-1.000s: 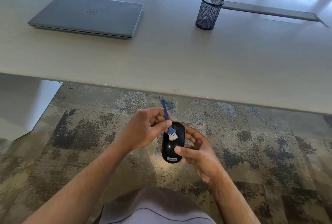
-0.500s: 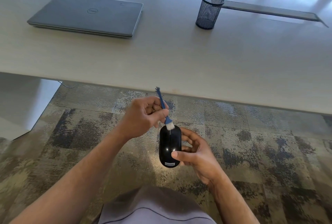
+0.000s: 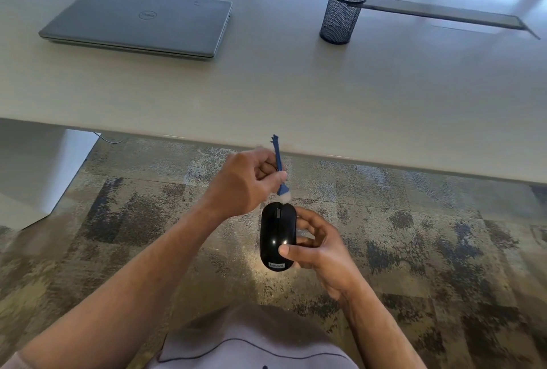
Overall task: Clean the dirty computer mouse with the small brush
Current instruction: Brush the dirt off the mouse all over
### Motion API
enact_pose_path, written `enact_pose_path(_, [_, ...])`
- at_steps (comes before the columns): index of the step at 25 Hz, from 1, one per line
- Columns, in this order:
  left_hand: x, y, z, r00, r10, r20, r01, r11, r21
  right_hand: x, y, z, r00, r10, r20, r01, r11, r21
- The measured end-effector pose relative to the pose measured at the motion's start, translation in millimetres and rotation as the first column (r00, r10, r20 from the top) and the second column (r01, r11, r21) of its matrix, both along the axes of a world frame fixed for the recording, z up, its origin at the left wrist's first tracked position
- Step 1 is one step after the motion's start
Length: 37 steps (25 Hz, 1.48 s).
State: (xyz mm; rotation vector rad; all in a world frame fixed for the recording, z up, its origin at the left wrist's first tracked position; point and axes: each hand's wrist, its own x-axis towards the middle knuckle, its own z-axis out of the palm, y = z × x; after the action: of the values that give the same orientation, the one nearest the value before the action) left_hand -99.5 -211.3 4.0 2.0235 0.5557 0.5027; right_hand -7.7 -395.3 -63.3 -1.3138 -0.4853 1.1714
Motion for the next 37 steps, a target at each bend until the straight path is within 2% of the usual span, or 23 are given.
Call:
enact_pose_path(2, [1, -7, 2, 0.992, -0.118, -0.047, 0.117, 0.993, -0.019, 1, 1, 0, 1.000, 0.002, -0.010, -0.002, 1.000, 0.004])
enact_pose_path(4, [3, -13, 0, 0.980, -0.153, -0.126, 0.158, 0.987, 0.034, 1, 2, 0, 1.000, 0.008, -0.022, -0.008, 1.000, 0.010])
enact_pose_path(13, [1, -1, -15, 0.989, 0.072, -0.129, -0.053, 0.988, 0.143, 1, -2, -8, 1.000, -0.017, -0.016, 0.017, 1.000, 0.005])
enact_pose_path(16, [-11, 6, -17, 0.994, 0.106, 0.003, -0.106, 0.994, 0.030, 5, -4, -10, 0.999, -0.026, -0.047, 0.027, 0.999, 0.027])
enact_pose_path(19, [-25, 13, -12, 0.984, -0.017, 0.177, 0.050, 0.981, -0.186, 6, -3, -11, 0.994, 0.008, -0.110, 0.000, 0.997, 0.075])
enact_pose_path(23, [-52, 21, -16, 0.920, -0.238, 0.311, 0.349, 0.857, -0.378, 8, -3, -8, 0.979, 0.049, -0.197, -0.021, 0.990, 0.140])
enact_pose_path(25, [-63, 19, -21, 0.889, -0.309, 0.337, 0.434, 0.802, -0.410, 9, -3, -4, 0.973, 0.051, -0.226, -0.015, 0.987, 0.158])
enact_pose_path(27, [-68, 14, -26, 0.872, -0.341, 0.352, 0.469, 0.791, -0.393, 9, -3, -1, 0.966, 0.057, -0.251, -0.012, 0.984, 0.176])
enact_pose_path(33, [-60, 8, -33, 0.922, -0.121, 0.367, 0.261, 0.895, -0.363, 6, -3, 2, 0.955, 0.072, -0.287, -0.017, 0.982, 0.189])
enact_pose_path(37, [-48, 8, -34, 0.952, 0.074, 0.296, 0.032, 0.941, -0.338, 6, -6, 3, 0.943, 0.072, -0.326, -0.005, 0.979, 0.203])
